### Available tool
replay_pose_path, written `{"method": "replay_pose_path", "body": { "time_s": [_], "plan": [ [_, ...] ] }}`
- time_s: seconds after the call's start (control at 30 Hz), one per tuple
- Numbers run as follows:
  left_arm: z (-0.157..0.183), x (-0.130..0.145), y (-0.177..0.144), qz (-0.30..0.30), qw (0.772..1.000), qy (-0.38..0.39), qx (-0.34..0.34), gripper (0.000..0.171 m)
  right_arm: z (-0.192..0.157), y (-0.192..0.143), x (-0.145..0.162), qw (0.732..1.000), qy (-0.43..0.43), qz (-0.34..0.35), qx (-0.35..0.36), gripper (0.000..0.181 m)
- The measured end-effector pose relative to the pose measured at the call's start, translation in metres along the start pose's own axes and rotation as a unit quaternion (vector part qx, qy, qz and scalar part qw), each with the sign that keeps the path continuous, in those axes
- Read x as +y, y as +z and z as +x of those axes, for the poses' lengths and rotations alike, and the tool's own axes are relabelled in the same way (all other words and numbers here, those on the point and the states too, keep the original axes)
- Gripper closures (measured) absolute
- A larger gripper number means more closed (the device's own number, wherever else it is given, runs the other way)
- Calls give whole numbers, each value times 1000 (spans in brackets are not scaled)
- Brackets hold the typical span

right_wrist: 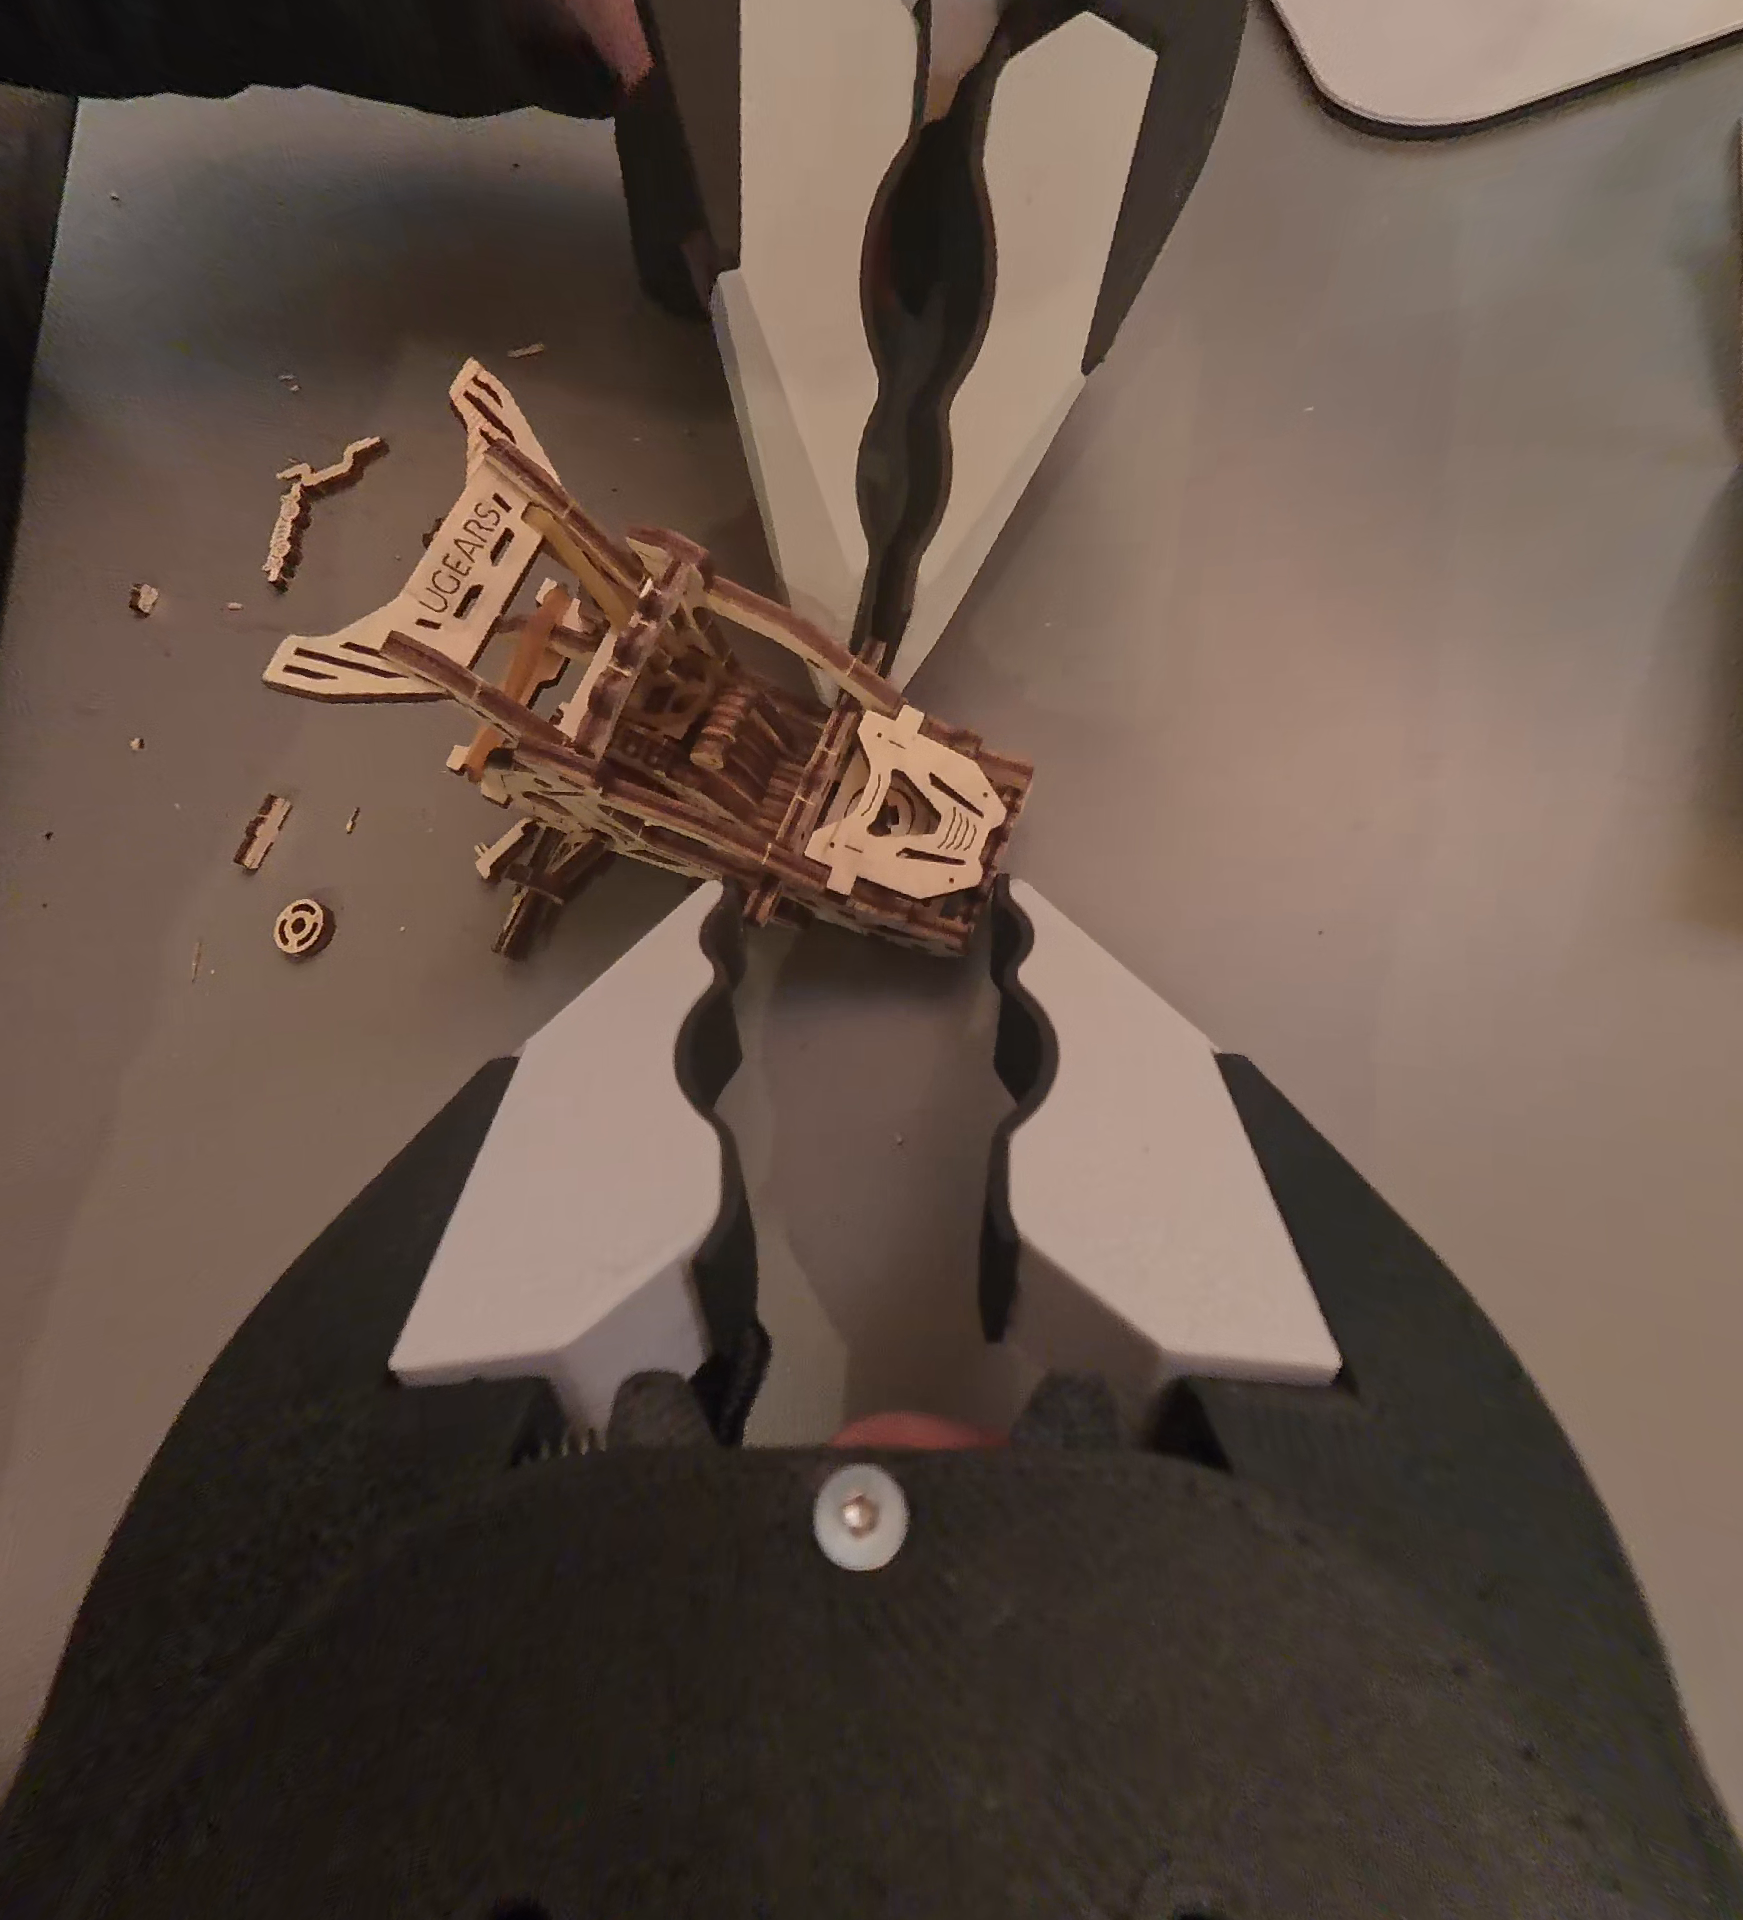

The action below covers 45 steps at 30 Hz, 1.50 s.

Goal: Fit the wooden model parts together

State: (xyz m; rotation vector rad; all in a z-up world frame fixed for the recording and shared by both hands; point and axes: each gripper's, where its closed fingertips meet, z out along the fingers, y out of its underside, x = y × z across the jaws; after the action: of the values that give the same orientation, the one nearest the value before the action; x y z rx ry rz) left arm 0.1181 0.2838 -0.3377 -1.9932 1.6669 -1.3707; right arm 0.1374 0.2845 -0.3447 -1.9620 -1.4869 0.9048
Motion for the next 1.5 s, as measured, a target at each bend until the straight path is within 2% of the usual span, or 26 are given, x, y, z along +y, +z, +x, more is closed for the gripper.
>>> {"method": "replay_pose_path", "body": {
  "time_s": [0.63,0.73,1.5],
  "plan": [
    [0,-2,1,0,992,-111,60,171,2,1,1,1000,-8,-3,7,134],
    [2,-2,2,-2,989,-128,75,171,2,2,1,1000,-14,-4,10,129],
    [0,-3,1,-21,972,-204,116,171,7,1,2,999,-31,-6,18,134]
  ]
}}
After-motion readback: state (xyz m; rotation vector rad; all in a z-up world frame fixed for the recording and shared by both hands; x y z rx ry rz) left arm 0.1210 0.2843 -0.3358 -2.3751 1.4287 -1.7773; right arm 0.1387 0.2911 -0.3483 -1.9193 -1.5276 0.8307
